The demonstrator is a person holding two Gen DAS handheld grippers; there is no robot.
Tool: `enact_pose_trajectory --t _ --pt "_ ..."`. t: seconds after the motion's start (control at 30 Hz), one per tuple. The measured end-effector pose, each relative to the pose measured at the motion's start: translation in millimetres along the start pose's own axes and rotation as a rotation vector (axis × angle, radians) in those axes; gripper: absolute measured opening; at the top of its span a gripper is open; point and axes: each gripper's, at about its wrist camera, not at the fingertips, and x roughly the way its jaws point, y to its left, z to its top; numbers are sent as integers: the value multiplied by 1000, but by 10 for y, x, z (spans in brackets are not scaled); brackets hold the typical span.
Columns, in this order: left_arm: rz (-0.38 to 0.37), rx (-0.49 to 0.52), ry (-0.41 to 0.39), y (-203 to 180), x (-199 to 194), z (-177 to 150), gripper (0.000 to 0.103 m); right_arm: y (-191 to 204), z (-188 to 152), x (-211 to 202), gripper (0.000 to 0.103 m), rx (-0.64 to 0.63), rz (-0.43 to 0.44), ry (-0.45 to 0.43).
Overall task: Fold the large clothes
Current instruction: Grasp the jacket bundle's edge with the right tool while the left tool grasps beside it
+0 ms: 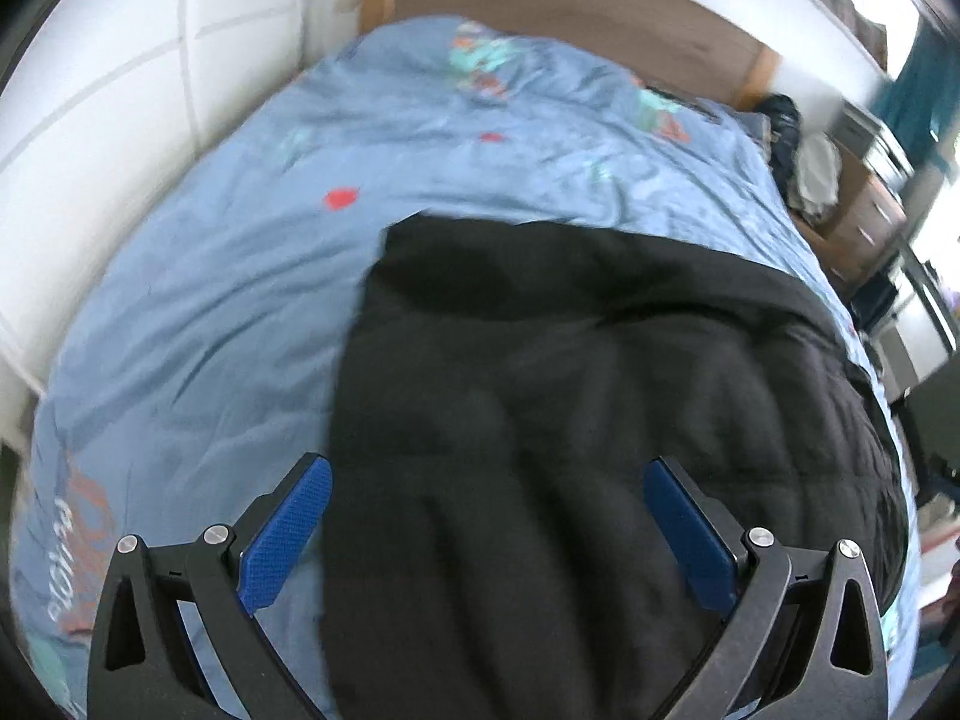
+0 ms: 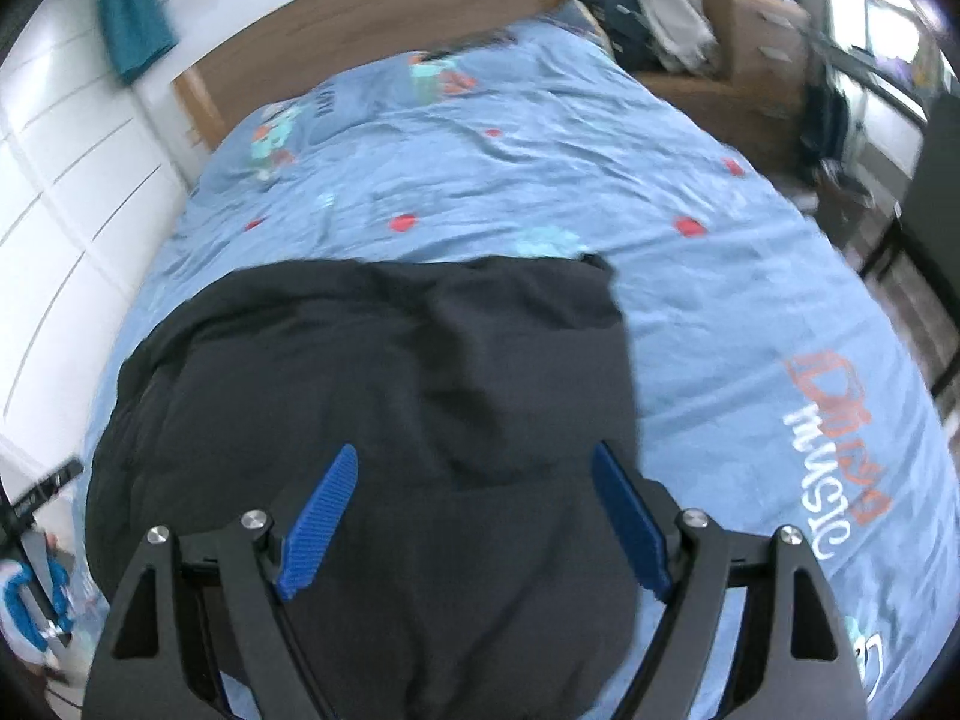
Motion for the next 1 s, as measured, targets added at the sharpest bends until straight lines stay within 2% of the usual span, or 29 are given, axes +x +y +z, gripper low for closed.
enact_pose_trajectory --t 0.13,0.23,0.37,0.47,0.67,1.0 --pt "-28 -81 66 501 155 -5 102 -424 83 189 84 72 12 55" --pt "-91 -153 111 794 284 -42 102 -617 90 427 85 111 56 121" --pt "-221 -242 158 1044 477 -101 102 -781 29 756 88 172 170 202" --pt "-291 -263 194 1085 624 -127 102 -839 -46 997 93 185 238 261" --pt "-391 -266 246 987 858 -182 102 -940 -162 1302 103 221 344 300" --pt "-446 -290 329 979 1178 -392 102 -945 -340 1743 103 216 449 393"
